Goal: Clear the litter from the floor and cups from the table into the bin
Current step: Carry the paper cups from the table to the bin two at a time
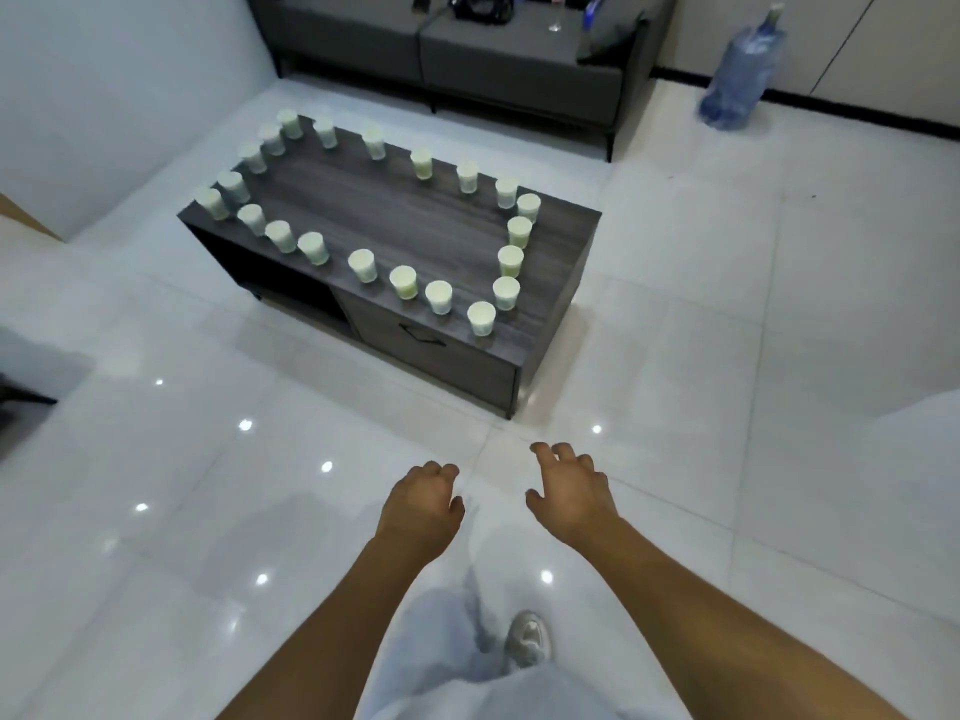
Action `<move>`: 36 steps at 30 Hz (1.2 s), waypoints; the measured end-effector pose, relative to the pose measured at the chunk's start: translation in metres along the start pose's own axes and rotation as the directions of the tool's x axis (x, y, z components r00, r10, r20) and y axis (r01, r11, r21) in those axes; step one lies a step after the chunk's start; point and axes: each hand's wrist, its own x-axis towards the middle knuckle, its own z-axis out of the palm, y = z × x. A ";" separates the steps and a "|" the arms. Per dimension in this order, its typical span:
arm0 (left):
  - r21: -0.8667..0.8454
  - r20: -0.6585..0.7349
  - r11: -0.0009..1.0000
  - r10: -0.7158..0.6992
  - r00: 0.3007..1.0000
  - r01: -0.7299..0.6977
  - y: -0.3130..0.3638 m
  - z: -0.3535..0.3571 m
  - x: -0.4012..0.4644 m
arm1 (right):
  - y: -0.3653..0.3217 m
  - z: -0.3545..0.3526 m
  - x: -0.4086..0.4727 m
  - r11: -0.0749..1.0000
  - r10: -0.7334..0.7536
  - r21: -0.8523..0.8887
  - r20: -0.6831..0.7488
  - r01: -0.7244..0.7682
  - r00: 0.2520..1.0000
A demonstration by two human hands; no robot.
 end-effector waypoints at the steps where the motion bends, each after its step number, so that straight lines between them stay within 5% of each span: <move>1: 0.000 0.001 1.000 -0.009 1.000 0.009 -0.009 -0.005 0.012 | -0.007 -0.004 0.016 1.000 -0.006 -0.005 0.012 0.006 1.000; 18: 0.041 0.065 0.999 0.026 0.998 -0.029 -0.134 -0.133 0.244 | -0.124 -0.079 0.248 0.991 0.084 0.104 0.035 -0.087 0.996; 36: 0.082 0.210 0.992 0.072 0.975 -0.091 -0.117 -0.174 0.471 | -0.082 -0.123 0.442 0.950 0.241 0.169 0.146 -0.264 0.959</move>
